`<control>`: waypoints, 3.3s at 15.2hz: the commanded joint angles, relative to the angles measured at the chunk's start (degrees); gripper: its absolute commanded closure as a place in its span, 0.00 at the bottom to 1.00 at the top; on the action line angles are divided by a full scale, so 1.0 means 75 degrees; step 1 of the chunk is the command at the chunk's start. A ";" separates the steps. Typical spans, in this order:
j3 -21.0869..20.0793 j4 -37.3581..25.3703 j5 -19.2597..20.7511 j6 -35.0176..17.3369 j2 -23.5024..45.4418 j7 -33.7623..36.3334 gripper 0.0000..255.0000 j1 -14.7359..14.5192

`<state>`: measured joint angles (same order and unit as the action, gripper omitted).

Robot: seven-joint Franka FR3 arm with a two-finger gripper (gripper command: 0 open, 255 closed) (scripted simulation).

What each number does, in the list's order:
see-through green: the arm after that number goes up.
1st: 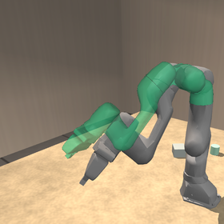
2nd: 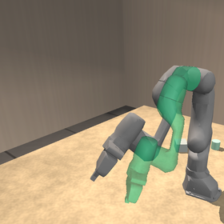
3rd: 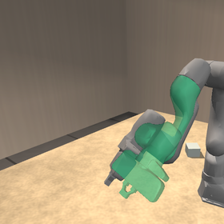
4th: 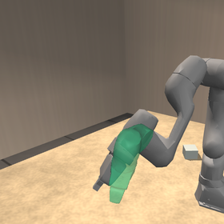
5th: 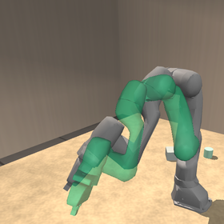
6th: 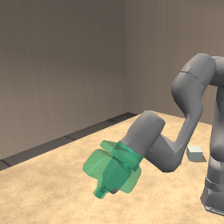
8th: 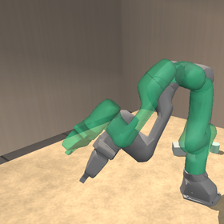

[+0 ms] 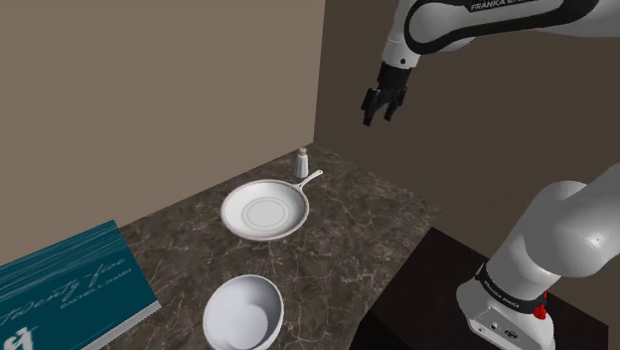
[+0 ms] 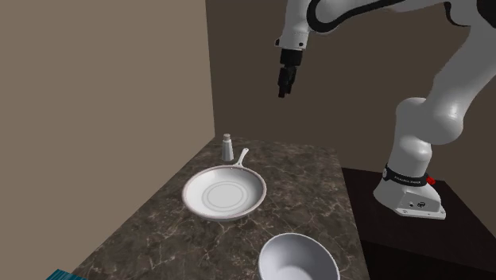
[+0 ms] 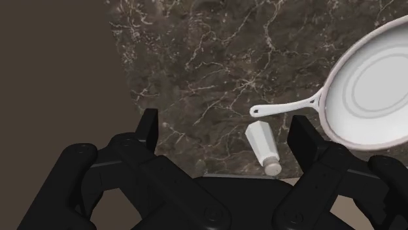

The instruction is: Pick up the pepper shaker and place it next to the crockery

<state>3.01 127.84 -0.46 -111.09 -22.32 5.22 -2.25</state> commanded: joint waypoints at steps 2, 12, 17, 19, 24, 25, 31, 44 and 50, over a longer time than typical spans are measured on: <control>-0.0067 -0.0358 -0.0134 -0.0405 0.0794 0.0019 0.00 -0.0113; -0.0250 -0.2312 -0.0518 -0.1185 0.3653 -0.0072 0.00 -0.0361; -0.0367 -0.3677 -0.0645 -0.1243 0.5133 -0.0091 0.00 -0.0448; -0.0414 -0.4313 -0.0678 -0.1199 0.5745 -0.0088 0.00 -0.0483; -0.0428 -0.4197 -0.0693 -0.1531 0.5961 -0.0097 0.00 -0.0501; -0.0431 -0.4165 -0.0696 -0.1611 0.6010 -0.0099 0.00 -0.0505; -0.0438 -0.4082 -0.0705 -0.1821 0.6136 -0.0104 0.00 -0.0515; -0.0438 -0.4085 -0.0705 -0.1819 0.6137 -0.0105 1.00 -0.0514; -0.0431 -0.4321 -0.0682 -0.1389 0.5941 -0.0063 1.00 -0.0515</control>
<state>-0.22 95.65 -5.62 -122.19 22.71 4.65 -6.08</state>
